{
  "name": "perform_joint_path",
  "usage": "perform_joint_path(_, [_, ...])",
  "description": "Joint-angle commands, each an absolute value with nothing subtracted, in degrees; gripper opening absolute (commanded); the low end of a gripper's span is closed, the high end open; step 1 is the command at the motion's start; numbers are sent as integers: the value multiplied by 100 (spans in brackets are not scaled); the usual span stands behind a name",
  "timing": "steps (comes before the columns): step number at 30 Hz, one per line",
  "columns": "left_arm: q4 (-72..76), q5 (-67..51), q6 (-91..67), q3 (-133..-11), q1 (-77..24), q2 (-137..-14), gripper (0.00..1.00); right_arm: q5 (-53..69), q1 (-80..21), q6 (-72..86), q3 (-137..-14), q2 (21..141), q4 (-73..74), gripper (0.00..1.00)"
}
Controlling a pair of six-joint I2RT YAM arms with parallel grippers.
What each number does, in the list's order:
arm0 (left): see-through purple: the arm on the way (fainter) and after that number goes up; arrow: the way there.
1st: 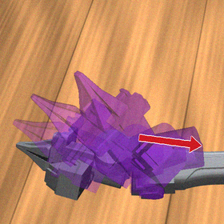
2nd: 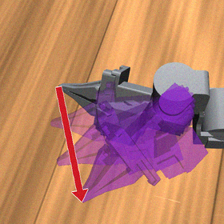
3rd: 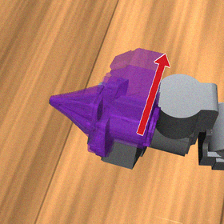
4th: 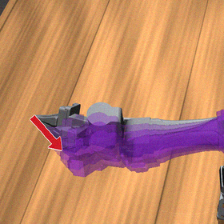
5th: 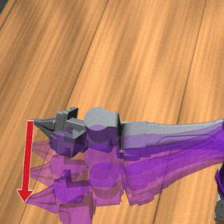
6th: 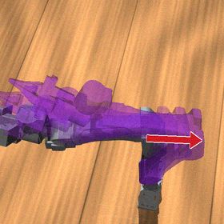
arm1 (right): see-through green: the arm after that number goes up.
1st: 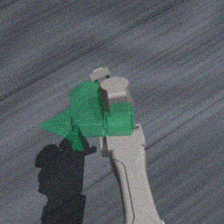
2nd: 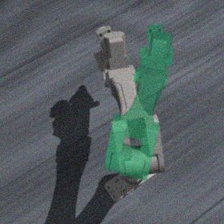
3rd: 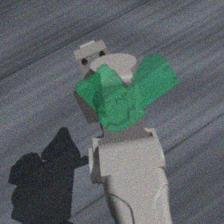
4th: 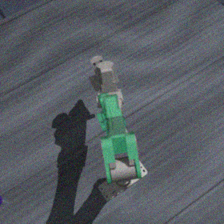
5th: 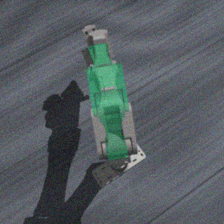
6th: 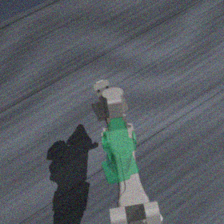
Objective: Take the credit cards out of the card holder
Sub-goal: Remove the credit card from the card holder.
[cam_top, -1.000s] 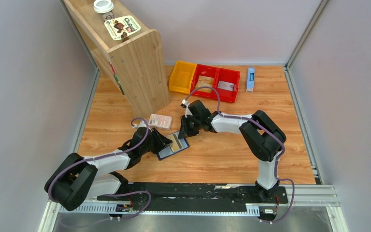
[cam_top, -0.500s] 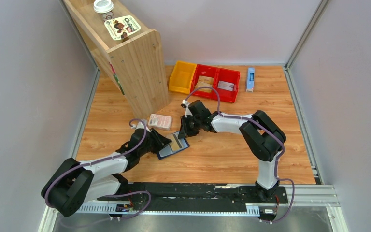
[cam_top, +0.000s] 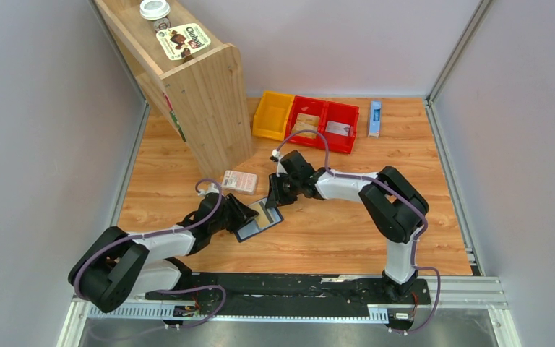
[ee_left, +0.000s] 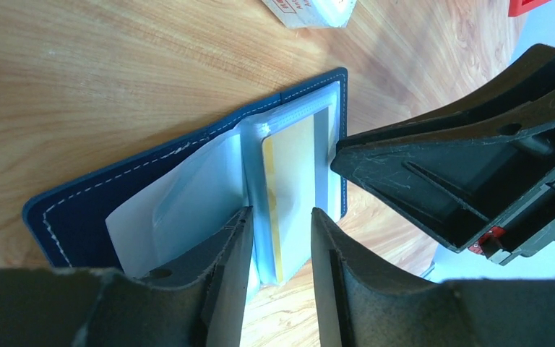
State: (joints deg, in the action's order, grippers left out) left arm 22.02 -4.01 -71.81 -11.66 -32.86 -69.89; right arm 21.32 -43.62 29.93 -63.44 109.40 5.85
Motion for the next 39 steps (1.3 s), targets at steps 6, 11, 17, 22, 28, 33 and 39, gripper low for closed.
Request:
perform_joint_path(6, [1705, -105, -7128, -1055, -3278, -6653, 46, 1749, -4421, 2778, -6556, 10503, 1072, 34])
perform_joint_path(11, [1801, -176, -7119, -1046, -3278, -6715, 46, 1793, -4421, 2760, -6644, 10415, 1090, 34])
perform_joint_path(17, [1942, -246, -7128, -1055, -3278, -6811, 46, 1960, -4421, 2830, -6627, 10511, 967, 18])
perform_joint_path(22, [1969, -281, -7146, -1046, -3278, -6838, 46, 2057, -4421, 2892, -6539, 10670, 774, 14])
perform_joint_path(28, [1969, -264, -7163, -1046, -3278, -6803, 46, 2259, -4421, 2909, -6487, 10767, 659, 11])
perform_joint_path(33, [1986, -281, -7163, -1055, -3278, -6855, 46, 2294, -4421, 2918, -6416, 10872, 624, 11])
perform_joint_path(39, [2092, -343, -7207, -1072, -3278, -6987, 46, 2329, -4421, 2927, -6258, 11056, 545, 10])
